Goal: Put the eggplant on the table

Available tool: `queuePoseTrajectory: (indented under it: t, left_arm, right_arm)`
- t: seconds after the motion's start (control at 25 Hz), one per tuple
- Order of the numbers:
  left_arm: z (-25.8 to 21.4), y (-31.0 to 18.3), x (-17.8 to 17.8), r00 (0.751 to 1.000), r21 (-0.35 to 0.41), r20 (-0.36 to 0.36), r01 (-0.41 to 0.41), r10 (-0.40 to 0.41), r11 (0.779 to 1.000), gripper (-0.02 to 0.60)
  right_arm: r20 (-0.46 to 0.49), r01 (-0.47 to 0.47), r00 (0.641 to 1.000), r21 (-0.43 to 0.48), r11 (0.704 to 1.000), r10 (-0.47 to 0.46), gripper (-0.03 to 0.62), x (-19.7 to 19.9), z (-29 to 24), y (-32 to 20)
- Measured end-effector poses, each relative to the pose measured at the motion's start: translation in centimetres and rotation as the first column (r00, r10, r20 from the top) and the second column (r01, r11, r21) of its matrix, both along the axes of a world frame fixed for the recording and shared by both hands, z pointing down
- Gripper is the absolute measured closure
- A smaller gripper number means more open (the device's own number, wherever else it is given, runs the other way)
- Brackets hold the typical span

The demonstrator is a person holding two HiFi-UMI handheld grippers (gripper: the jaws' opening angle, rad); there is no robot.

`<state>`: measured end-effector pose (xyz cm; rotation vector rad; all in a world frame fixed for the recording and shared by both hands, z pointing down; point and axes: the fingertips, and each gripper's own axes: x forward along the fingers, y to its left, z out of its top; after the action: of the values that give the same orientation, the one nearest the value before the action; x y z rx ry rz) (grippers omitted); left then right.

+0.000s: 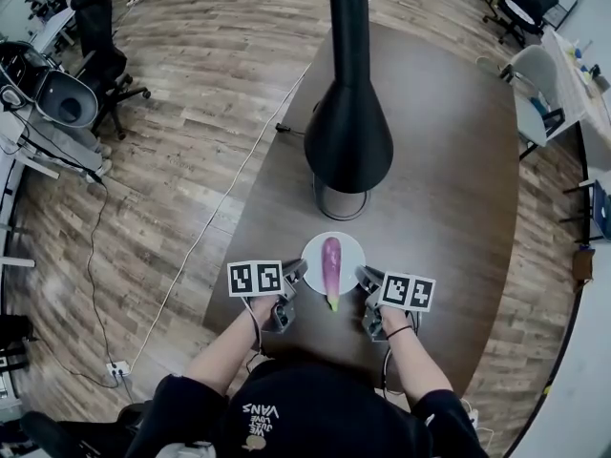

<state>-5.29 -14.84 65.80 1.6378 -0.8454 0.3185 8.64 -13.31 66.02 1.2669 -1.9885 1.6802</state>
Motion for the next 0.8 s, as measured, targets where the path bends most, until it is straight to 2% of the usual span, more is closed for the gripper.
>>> queuePoseTrajectory:
  t: [0.44,0.8]
  left_arm:
    - [1.2,0.0,-0.1,0.999,-0.039,0.037,-0.007,0.008,0.999,0.543]
    - [1.3,0.0,-0.1,0.999,-0.039,0.043,0.000,0.002,0.999,0.541]
  right_arm:
    - [-0.015,0.008,1.000,-0.030,1.000,-0.009,0.554,-0.1,1.0,-0.1]
    - [-0.034,-0.004,0.999,-0.040,0.999,0.002,0.553,-0.1,0.9,-0.3]
